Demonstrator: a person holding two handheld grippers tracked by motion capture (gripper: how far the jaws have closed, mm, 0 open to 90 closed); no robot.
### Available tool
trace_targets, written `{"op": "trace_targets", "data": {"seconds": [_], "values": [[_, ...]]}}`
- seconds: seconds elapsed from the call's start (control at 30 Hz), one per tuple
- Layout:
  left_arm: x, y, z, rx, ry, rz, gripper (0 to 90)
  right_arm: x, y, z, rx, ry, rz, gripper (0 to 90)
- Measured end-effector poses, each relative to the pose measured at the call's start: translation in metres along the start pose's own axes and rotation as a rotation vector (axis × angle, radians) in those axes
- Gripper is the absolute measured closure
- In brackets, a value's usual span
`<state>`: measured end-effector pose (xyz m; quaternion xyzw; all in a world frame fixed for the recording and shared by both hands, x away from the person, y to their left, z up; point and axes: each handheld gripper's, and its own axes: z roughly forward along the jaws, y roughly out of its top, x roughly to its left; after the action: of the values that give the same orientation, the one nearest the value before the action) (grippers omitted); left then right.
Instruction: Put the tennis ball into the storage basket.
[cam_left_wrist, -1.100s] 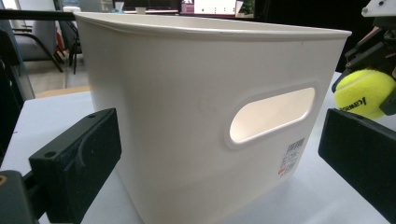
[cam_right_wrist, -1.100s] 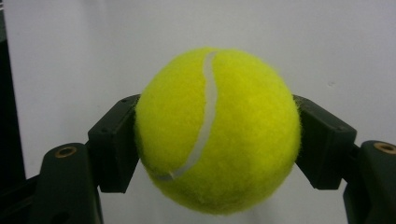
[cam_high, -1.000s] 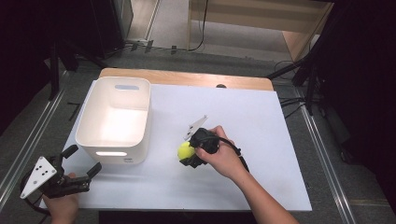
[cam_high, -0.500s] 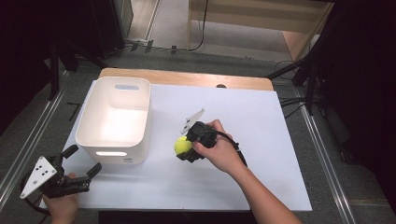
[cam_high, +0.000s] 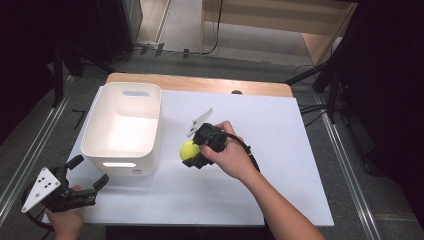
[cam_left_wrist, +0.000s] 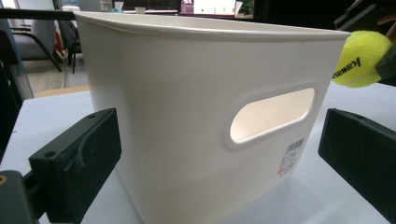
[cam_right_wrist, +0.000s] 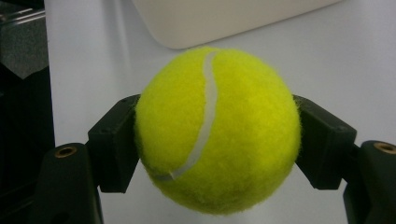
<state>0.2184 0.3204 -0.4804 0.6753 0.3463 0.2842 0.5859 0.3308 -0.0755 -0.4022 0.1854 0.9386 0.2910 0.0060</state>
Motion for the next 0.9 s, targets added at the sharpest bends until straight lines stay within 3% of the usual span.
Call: {"op": "trace_targets", "data": {"seconds": [0.9], "values": [[0.0,0.0,0.0,0.004,0.002,0.004,0.0,0.002,0.034,-0.008,-0.015,0.019,-0.043,23.9]]}}
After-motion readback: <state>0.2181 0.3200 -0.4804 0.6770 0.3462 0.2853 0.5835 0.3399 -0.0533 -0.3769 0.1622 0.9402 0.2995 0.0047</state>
